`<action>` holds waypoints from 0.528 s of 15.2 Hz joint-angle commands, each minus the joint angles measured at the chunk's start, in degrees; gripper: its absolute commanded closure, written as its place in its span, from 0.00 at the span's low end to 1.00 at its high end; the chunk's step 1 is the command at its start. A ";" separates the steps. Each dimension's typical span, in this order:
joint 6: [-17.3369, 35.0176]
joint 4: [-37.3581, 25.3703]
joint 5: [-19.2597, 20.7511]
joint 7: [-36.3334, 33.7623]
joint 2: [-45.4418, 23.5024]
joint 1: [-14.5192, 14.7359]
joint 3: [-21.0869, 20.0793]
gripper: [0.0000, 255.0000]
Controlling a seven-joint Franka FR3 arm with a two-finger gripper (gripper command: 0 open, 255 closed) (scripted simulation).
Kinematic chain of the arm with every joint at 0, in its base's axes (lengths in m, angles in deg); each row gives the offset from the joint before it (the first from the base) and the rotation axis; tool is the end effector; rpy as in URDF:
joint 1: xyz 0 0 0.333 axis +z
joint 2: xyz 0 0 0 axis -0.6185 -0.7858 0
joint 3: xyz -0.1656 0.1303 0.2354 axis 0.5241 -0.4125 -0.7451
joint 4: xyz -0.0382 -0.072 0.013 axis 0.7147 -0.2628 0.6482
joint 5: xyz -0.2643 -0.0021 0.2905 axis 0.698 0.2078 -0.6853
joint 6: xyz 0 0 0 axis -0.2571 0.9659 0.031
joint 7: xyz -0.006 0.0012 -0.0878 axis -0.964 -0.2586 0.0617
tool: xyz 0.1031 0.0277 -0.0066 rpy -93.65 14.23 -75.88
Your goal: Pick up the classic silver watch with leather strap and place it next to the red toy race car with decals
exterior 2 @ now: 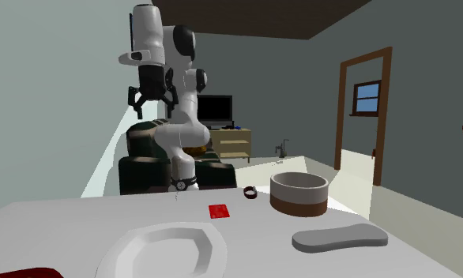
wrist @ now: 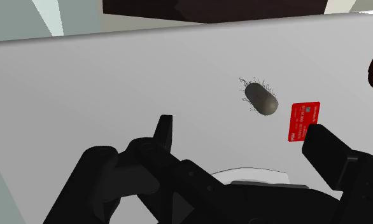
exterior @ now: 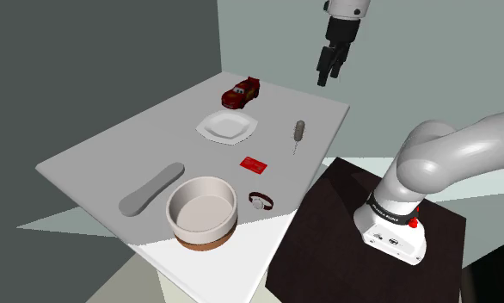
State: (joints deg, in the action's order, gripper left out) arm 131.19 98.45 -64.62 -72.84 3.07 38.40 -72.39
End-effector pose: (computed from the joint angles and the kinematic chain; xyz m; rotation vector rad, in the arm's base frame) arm 0.3088 -0.0277 0.5814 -3.1045 -0.0559 -0.0058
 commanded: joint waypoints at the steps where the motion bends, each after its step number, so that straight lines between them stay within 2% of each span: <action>1: 0.00 0.00 0.00 0.00 0.00 0.00 0.00 0.00; 8: 5.37 4.81 -5.16 -6.34 -2.53 3.96 -7.35 0.00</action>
State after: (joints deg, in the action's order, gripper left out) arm 135.55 103.01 -68.96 -78.20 1.54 41.73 -78.61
